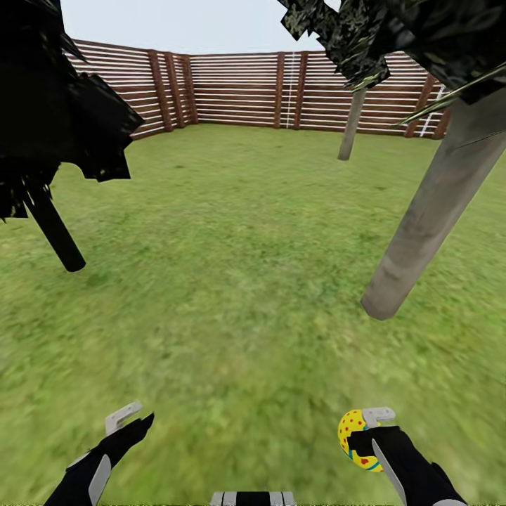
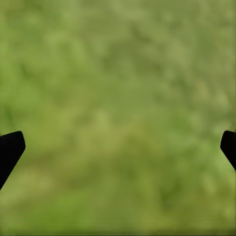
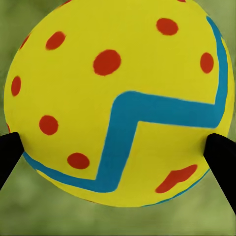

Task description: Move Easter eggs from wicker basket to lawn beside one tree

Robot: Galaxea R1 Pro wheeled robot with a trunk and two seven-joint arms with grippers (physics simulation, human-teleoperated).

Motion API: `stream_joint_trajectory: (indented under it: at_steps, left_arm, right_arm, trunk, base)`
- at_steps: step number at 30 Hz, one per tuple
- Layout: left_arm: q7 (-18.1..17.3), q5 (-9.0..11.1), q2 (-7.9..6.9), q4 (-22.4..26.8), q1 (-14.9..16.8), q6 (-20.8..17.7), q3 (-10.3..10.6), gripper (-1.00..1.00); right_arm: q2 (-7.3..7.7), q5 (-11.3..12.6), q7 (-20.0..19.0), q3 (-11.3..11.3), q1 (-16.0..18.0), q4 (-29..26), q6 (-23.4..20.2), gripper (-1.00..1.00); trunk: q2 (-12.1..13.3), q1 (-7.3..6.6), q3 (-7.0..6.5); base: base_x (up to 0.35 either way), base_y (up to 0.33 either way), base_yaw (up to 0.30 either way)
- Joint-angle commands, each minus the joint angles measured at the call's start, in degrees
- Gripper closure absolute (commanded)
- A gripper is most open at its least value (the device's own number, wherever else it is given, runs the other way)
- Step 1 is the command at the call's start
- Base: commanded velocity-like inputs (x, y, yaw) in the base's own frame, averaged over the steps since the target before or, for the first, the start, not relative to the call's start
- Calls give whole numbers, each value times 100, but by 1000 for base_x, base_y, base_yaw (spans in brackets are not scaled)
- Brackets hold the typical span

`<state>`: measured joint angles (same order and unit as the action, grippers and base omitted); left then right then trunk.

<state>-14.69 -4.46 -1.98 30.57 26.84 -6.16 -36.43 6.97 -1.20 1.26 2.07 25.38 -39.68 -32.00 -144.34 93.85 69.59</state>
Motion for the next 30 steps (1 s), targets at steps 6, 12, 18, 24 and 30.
stream_joint_trajectory:
  at_steps: [6, 12, 18, 24, 30]
  left_arm:
    - [-51, -46, 14, 10, 5, -35, -48, -100]
    - [-51, -46, 26, 10, 5, -35, -48, -100]
    - [-51, -54, 89, 10, 5, -35, -47, -100]
    - [-51, -55, 101, 10, 5, -35, -48, -100]
    - [-51, -55, 102, 10, 5, -35, -48, -100]
  right_arm:
    - [2, -12, 14, 30, 2, -9, -34, 100]
    - [-2, -14, 14, 31, 2, -6, -34, 100]
    - [-2, -14, 14, 38, 2, -9, -34, 100]
    - [-7, -16, 14, 39, 2, -8, -34, 100]
    - [-3, -20, 14, 40, 2, -13, -34, 100]
  trunk:
    - [-10, 14, 138]
    - [-18, 30, 271]
    - [-26, 45, 404]
    - [-34, 61, 537]
    - [-42, 76, 670]
  base:
    - [0, 0, 0]
    - [0, 0, 0]
    - [0, 0, 0]
    - [0, 0, 0]
    - [0, 0, 0]
